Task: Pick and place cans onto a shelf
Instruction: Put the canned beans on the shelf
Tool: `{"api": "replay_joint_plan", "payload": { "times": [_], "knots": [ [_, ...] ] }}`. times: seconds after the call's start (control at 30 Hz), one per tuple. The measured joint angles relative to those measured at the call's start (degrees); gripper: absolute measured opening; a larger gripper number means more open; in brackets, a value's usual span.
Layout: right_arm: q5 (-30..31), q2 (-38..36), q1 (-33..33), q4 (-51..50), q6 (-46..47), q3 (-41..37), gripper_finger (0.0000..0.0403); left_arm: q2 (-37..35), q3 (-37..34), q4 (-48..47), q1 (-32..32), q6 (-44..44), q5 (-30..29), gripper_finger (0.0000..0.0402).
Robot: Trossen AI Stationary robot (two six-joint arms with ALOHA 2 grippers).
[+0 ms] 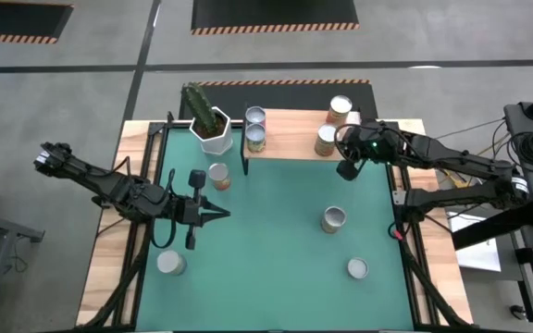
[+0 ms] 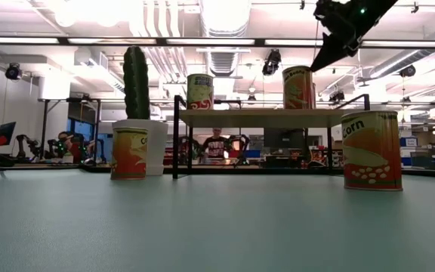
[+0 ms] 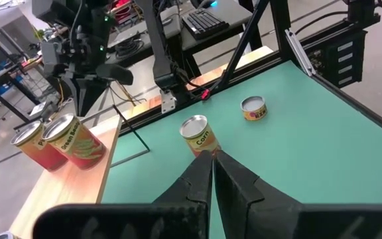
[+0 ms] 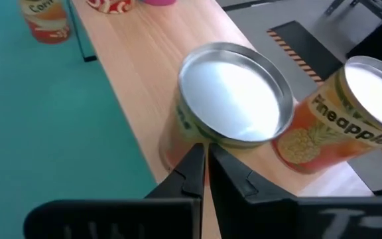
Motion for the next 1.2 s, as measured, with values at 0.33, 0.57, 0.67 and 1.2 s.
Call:
{"api": "replay_joint_plan", "payload": {
  "times": [0.33,0.57,0.67,1.2],
  "knots": [
    [2.9,3.1,-2.6,3.2,-3.2,-0.2,0.0008,0.0,0.0,0.0,0.0,0.5,0.0,0.0000],
    [5.8,3.7,-2.7,4.8,-5.6,-0.1,0.0008,0.0,0.0,0.0,0.0,0.5,0.0,0.0000],
    [5.1,3.3,-2.7,4.6,-4.4,-0.1,0.0008,0.0,0.0,0.0,0.0,0.5,0.0,0.0000],
    [4.6,6.8,-2.8,7.6,-6.5,-0.9,0.0008,0.0,0.0,0.0,0.0,0.8,0.0,0.0000]
  ]
}}
